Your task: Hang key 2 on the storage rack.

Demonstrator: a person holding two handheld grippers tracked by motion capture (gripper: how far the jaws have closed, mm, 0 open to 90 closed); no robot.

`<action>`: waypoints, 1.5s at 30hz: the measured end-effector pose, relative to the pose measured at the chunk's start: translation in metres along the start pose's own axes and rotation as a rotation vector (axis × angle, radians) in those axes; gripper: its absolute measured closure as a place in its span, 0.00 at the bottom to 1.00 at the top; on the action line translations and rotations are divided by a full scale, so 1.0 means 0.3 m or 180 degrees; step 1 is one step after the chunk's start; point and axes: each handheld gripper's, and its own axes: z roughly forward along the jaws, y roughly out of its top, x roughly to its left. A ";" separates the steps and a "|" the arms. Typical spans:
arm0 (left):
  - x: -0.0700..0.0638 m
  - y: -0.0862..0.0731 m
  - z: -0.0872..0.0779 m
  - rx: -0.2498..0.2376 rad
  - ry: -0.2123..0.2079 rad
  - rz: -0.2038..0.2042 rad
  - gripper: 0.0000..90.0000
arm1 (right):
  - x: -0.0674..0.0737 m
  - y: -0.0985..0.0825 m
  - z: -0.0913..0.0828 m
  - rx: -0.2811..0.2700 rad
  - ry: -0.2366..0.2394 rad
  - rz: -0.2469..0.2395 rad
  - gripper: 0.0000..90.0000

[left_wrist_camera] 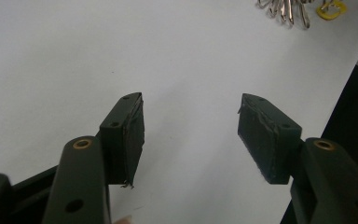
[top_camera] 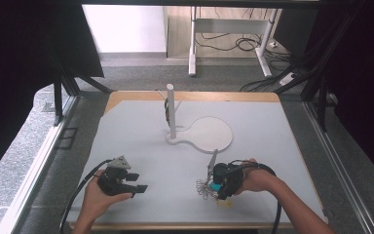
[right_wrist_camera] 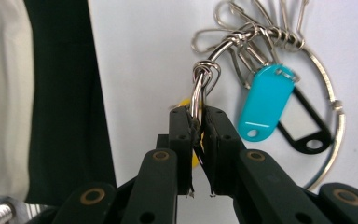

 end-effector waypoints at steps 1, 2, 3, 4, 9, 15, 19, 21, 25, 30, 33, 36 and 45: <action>0.000 0.000 0.000 0.0000 0.0000 0.0000 0.46 | 0.000 0.000 0.000 0.0000 0.0000 0.0000 0.92; 0.000 0.000 0.000 0.0001 0.0002 -0.0001 0.46 | -0.002 0.000 -0.014 -0.0034 0.0034 0.0031 0.92; 0.000 0.000 0.000 0.0001 0.0002 -0.0001 0.46 | -0.002 0.000 -0.014 -0.0034 0.0034 0.0031 0.92; 0.000 -0.001 0.000 -0.0001 -0.0001 -0.0001 0.46 | -0.002 -0.002 -0.019 -0.0061 0.0052 0.0027 0.92; -0.003 0.000 0.004 -0.0002 0.0001 -0.0016 0.46 | -0.005 -0.009 -0.053 -0.0164 0.0030 0.0078 0.92; -0.003 -0.001 0.004 0.0010 -0.0006 0.0010 0.46 | -0.003 -0.015 -0.103 -0.0346 -0.0028 0.0099 0.94; -0.006 -0.001 0.009 -0.0005 -0.0016 -0.0015 0.46 | -0.008 -0.014 -0.137 -0.0413 -0.0013 0.0135 0.94; -0.006 -0.001 0.006 0.0022 -0.0012 0.0009 0.46 | -0.012 -0.013 -0.155 -0.0437 -0.0018 0.0148 0.94; -0.005 -0.002 0.001 -0.0012 -0.0015 0.0002 0.46 | -0.024 -0.012 -0.184 -0.0462 -0.0055 0.0180 0.94; -0.004 -0.004 0.002 -0.0029 -0.0012 -0.0005 0.46 | -0.028 -0.002 -0.223 -0.0498 -0.0077 0.0196 0.94; -0.006 -0.004 0.003 -0.0029 -0.0020 -0.0016 0.46 | -0.029 0.008 -0.244 -0.0490 -0.0096 0.0190 0.94; -0.004 -0.004 -0.001 -0.0025 -0.0016 0.0002 0.46 | -0.027 0.018 -0.260 -0.0473 -0.0109 0.0172 0.94; -0.003 -0.005 0.001 -0.0029 -0.0020 -0.0003 0.46 | -0.037 0.044 -0.316 -0.0411 -0.0161 0.0169 0.94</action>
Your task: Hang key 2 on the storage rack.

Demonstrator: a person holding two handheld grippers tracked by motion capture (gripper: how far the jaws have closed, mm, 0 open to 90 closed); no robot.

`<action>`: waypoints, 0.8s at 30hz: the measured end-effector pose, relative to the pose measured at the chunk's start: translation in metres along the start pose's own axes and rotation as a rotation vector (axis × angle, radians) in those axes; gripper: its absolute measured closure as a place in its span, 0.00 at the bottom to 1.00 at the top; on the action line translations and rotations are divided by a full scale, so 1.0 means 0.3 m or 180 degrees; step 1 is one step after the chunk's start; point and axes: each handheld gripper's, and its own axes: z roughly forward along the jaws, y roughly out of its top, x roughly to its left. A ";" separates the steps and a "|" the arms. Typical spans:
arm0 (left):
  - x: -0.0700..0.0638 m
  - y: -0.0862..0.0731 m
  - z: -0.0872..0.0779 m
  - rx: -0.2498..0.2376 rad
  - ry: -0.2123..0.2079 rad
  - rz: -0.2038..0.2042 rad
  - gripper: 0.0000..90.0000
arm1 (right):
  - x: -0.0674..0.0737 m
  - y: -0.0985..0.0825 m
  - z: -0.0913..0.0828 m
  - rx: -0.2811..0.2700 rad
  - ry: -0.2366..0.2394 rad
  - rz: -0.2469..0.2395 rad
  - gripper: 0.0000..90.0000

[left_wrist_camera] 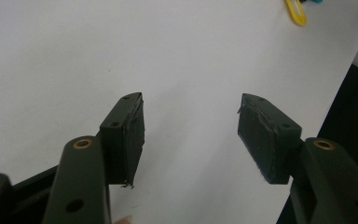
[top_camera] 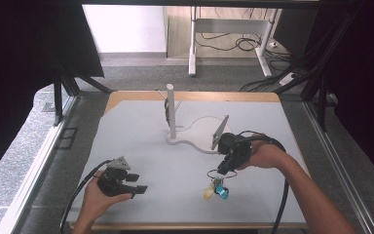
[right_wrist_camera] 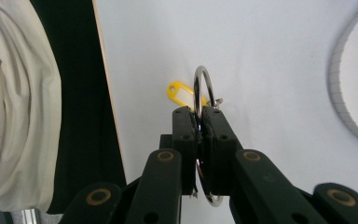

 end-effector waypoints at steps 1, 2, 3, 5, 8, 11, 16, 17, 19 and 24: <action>0.000 0.000 0.000 -0.0008 -0.0002 -0.0001 0.46 | -0.001 0.004 -0.006 0.0007 0.0000 0.0010 0.94; -0.001 0.000 -0.001 -0.0010 0.0000 -0.0007 0.46 | -0.004 0.012 -0.015 0.0021 -0.0007 0.0005 0.94; 0.000 0.000 -0.003 -0.0014 -0.0003 -0.0008 0.46 | -0.005 0.015 -0.020 0.0027 -0.0005 0.0016 0.94; 0.000 -0.001 -0.003 -0.0017 0.0000 -0.0012 0.46 | -0.008 0.022 -0.029 0.0030 -0.0020 0.0025 0.95; 0.000 -0.001 -0.002 -0.0015 -0.0003 -0.0011 0.46 | -0.011 0.027 -0.038 0.0033 -0.0031 0.0028 0.95; 0.001 -0.002 0.000 -0.0015 -0.0010 -0.0013 0.46 | -0.016 0.036 -0.055 0.0040 -0.0039 0.0031 0.95; 0.000 -0.002 -0.001 -0.0021 -0.0014 -0.0022 0.46 | -0.022 0.056 -0.092 0.0072 -0.0076 0.0052 0.95; 0.000 -0.002 -0.001 -0.0023 -0.0016 -0.0022 0.46 | -0.026 0.064 -0.108 0.0070 -0.0102 0.0056 0.95; 0.001 -0.002 -0.001 -0.0027 -0.0021 -0.0023 0.46 | -0.031 0.073 -0.122 0.0071 -0.0120 0.0060 0.95; 0.003 -0.003 -0.003 -0.0012 -0.0028 -0.0006 0.46 | -0.038 0.092 -0.148 0.0091 -0.0138 0.0092 0.95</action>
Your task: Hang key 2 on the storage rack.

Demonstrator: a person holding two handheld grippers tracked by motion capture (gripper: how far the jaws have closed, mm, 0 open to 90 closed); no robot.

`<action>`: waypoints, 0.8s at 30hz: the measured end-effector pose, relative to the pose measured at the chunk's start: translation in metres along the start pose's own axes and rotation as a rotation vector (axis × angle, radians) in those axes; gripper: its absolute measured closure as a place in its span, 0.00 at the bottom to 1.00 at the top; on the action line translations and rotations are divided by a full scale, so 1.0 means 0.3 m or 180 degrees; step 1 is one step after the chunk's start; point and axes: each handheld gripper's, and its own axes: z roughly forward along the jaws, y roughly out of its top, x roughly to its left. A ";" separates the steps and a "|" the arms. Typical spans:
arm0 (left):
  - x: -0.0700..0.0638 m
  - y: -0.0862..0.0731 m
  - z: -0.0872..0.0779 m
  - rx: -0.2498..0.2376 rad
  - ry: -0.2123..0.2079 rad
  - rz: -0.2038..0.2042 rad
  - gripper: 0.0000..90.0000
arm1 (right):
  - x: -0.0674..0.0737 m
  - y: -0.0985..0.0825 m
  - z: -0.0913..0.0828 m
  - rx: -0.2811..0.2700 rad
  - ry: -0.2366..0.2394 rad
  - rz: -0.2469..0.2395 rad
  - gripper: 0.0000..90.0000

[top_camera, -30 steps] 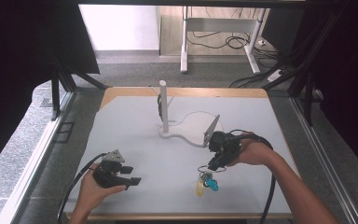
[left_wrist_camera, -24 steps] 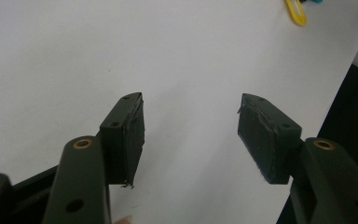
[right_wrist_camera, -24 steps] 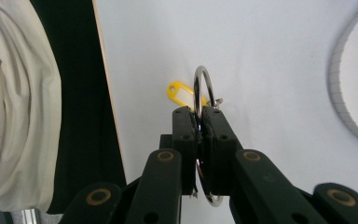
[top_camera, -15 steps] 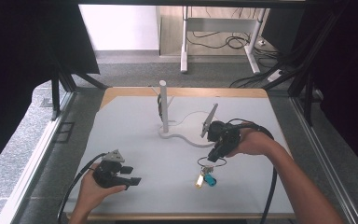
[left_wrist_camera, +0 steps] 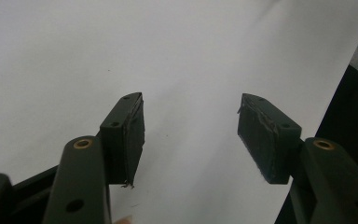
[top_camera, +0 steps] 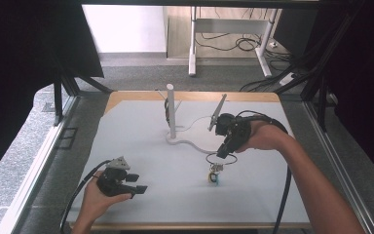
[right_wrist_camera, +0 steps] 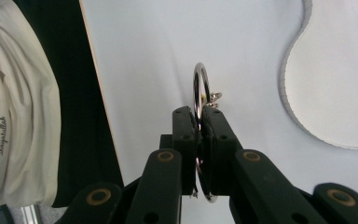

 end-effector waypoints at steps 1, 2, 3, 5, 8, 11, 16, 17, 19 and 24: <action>0.001 -0.001 -0.001 -0.0008 -0.0002 -0.0002 0.46 | -0.005 0.009 -0.011 0.0022 -0.0007 0.0002 0.95; 0.001 -0.001 -0.001 -0.0008 -0.0002 -0.0002 0.46 | -0.005 0.009 -0.011 0.0022 -0.0007 0.0002 0.95; 0.001 -0.001 -0.002 -0.0012 -0.0002 -0.0006 0.46 | -0.007 0.013 -0.015 0.0024 -0.0012 0.0002 0.95; 0.002 -0.002 -0.003 -0.0024 -0.0006 -0.0013 0.46 | -0.014 0.021 -0.026 0.0028 -0.0033 0.0019 0.95; 0.003 -0.003 -0.006 -0.0036 -0.0014 -0.0025 0.46 | -0.023 0.031 -0.036 0.0018 -0.0043 0.0050 0.95; 0.005 -0.004 -0.007 -0.0024 -0.0015 -0.0008 0.46 | -0.040 0.038 -0.033 0.0038 -0.0045 0.0115 0.95; 0.004 -0.004 -0.009 -0.0033 -0.0014 -0.0013 0.46 | -0.065 0.039 -0.037 0.0030 -0.0086 0.0193 0.95; 0.004 -0.004 -0.009 -0.0033 -0.0014 -0.0012 0.46 | -0.071 0.040 -0.041 0.0017 -0.0094 0.0225 0.95; 0.005 -0.004 -0.008 -0.0031 -0.0019 -0.0012 0.46 | -0.085 0.041 -0.048 -0.0005 -0.0108 0.0299 0.95; 0.005 -0.004 -0.008 -0.0026 -0.0022 -0.0011 0.46 | -0.113 0.049 -0.064 -0.0009 -0.0128 0.0458 0.95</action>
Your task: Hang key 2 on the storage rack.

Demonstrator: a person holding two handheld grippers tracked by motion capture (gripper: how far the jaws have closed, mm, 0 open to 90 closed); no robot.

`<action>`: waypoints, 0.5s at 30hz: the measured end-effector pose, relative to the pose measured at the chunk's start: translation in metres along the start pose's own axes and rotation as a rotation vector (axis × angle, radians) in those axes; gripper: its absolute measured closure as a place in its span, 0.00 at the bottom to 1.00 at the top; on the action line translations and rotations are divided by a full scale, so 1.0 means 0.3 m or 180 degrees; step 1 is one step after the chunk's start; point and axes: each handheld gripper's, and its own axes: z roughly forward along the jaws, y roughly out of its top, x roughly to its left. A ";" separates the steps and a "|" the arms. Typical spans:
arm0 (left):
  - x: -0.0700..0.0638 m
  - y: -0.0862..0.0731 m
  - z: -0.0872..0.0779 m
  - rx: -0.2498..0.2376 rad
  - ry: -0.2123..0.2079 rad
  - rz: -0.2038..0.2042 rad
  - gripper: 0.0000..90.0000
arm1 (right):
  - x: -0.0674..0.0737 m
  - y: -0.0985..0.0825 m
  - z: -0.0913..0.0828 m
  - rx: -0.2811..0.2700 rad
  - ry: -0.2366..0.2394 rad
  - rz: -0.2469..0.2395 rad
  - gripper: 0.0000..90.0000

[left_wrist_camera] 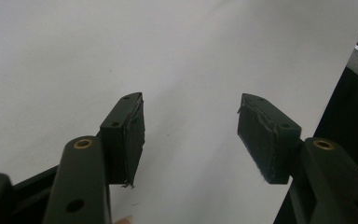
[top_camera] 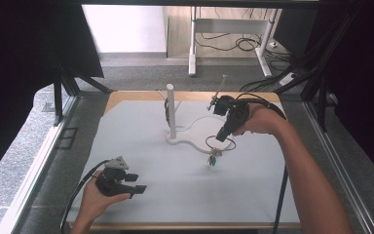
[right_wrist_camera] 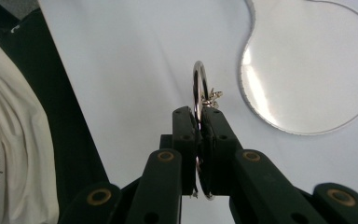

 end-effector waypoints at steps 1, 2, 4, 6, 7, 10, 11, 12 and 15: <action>0.000 0.000 -0.002 -0.0006 0.0000 -0.0005 0.46 | -0.008 0.006 -0.005 0.0002 -0.0031 0.0019 0.95; 0.000 0.000 -0.002 -0.0006 0.0000 -0.0005 0.46 | -0.008 0.006 -0.005 0.0002 -0.0031 0.0019 0.95; 0.000 -0.001 -0.003 -0.0026 -0.0019 -0.0013 0.46 | -0.017 0.010 -0.013 -0.0019 -0.0060 0.0054 0.95; -0.001 -0.001 -0.006 -0.0063 -0.0058 -0.0015 0.46 | -0.028 0.012 -0.021 -0.0042 -0.0062 0.0081 0.95; -0.001 -0.001 -0.008 -0.0064 -0.0059 -0.0013 0.46 | -0.033 0.014 -0.024 -0.0035 -0.0064 0.0086 0.95; 0.001 -0.001 -0.009 -0.0057 -0.0050 -0.0016 0.46 | -0.047 0.022 -0.035 -0.0044 -0.0073 0.0094 0.95; 0.001 -0.002 -0.008 -0.0058 -0.0047 -0.0014 0.46 | -0.054 0.031 -0.048 -0.0082 -0.0063 0.0134 0.95; 0.001 -0.002 -0.008 -0.0060 -0.0044 -0.0023 0.46 | -0.054 0.031 -0.048 -0.0082 -0.0063 0.0134 0.95; 0.001 -0.003 -0.011 -0.0074 -0.0050 -0.0027 0.46 | -0.069 0.051 -0.062 -0.0092 -0.0103 0.0184 0.95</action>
